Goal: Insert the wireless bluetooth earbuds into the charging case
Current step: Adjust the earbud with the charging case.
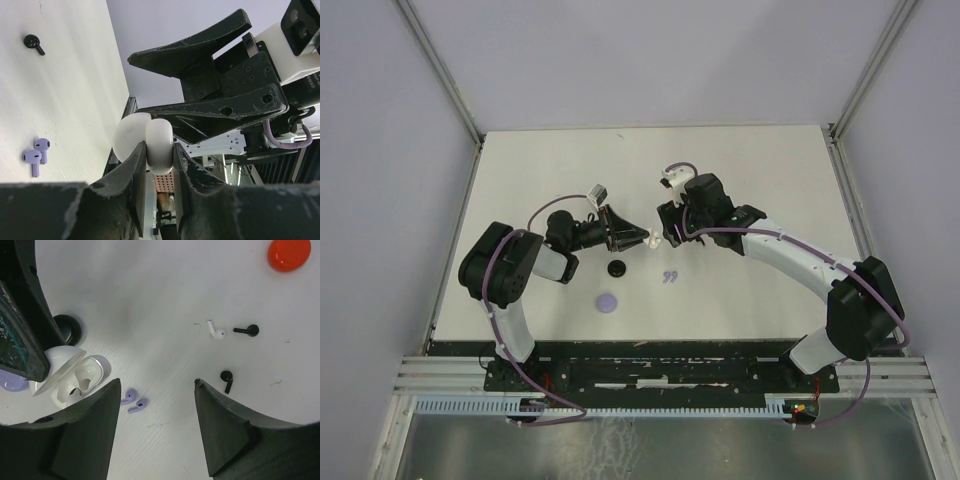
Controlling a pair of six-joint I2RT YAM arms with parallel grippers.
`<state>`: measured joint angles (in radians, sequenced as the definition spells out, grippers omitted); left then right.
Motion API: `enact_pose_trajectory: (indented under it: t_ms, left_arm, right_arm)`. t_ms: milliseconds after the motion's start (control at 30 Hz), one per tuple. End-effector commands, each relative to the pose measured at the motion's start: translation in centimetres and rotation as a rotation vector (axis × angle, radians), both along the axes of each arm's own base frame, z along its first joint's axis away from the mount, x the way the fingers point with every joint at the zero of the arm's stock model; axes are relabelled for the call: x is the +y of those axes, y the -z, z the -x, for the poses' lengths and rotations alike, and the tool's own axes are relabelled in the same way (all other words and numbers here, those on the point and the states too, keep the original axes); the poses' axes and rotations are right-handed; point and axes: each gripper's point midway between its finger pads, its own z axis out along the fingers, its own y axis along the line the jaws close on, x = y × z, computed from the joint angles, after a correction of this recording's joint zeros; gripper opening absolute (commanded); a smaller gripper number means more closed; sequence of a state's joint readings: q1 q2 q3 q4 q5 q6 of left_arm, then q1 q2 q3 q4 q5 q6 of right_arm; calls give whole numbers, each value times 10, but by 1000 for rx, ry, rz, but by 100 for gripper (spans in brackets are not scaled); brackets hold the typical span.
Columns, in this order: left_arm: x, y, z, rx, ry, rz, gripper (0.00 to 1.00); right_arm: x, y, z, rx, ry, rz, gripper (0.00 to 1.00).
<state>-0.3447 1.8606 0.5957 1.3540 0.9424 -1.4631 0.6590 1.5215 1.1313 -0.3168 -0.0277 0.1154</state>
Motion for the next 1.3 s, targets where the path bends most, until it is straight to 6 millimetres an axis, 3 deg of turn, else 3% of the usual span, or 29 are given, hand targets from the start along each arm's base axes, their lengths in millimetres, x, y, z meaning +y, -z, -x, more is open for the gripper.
enact_pose_trajectory:
  t_ms: [0,533,833,967,1133,1267]
  left_arm:
    - [-3,-9,-8,-88,-10,10,3]
    - [-4,1,-16,-41,-35,29,3]
    - [-4,1,-16,-37,-40,37,3]
    - [-2,2,-17,-30,-47,39,3]
    - [5,3,-18,-21,-60,60,3]
    - [10,6,-15,-7,-55,77,3]
  right_arm:
    - [12,-22,-5,-34,-30,-52,68]
    - [26,-17,10,-3,-85,-58,67]
    - [24,-14,12,-6,-74,-47,67]
    - [14,-23,7,-54,-25,-45,68]
    - [-11,-34,-5,-127,114,-22,69]
    - [-28,-26,-13,-105,177,8,69]
